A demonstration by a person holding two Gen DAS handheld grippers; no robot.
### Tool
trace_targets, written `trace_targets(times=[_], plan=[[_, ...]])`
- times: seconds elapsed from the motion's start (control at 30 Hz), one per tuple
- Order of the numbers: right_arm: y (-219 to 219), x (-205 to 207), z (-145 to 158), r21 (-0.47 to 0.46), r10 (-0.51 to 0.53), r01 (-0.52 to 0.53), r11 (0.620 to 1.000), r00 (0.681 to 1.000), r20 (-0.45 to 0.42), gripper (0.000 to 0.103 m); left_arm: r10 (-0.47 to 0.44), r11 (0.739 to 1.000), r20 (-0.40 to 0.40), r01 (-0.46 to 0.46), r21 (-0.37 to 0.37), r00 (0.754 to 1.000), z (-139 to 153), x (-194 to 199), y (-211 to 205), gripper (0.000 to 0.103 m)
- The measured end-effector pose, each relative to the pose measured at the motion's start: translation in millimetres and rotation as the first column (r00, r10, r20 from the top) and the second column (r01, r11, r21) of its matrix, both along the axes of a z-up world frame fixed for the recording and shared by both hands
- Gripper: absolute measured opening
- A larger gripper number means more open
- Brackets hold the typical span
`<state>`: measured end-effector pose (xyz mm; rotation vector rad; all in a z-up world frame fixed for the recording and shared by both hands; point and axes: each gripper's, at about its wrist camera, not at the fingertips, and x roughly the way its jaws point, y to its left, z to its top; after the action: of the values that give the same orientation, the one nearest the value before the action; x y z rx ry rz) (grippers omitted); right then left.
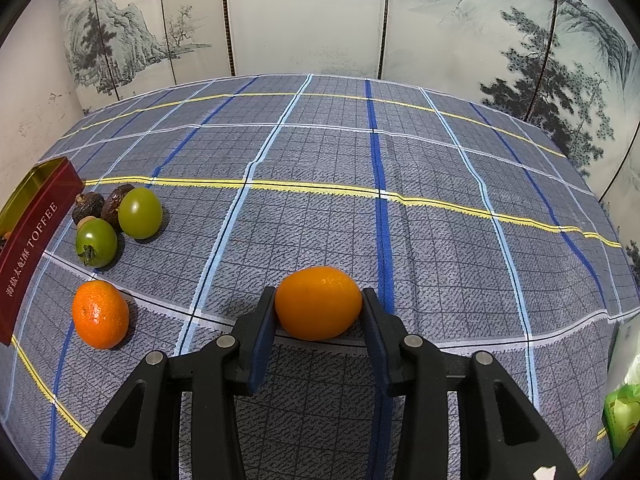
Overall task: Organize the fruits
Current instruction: 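Lower the mandarin into the tin tray and open the left gripper, then carry the held orange into the tin tray and open the right gripper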
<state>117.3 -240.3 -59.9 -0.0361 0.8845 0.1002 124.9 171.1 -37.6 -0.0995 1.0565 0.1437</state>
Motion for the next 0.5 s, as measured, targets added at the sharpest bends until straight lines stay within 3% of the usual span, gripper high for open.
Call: trace_targets(times=[0.17, 0.5], plan=[[-1.3, -0.7, 0.5, 0.003, -0.011, 0.011, 1.000, 1.000, -0.001, 0.037, -0.019, 0.999, 0.040, 0.018, 0.029, 0.999, 8.3, -4.2, -6.7, 0.060], [4.0, 0.7, 8.9, -0.023, -0.055, 0.055, 0.998, 0.998, -0.016, 0.036, -0.033, 0.998, 0.126, 0.025, 0.066, 0.991, 30.6, -19.1, -10.9, 0.064]])
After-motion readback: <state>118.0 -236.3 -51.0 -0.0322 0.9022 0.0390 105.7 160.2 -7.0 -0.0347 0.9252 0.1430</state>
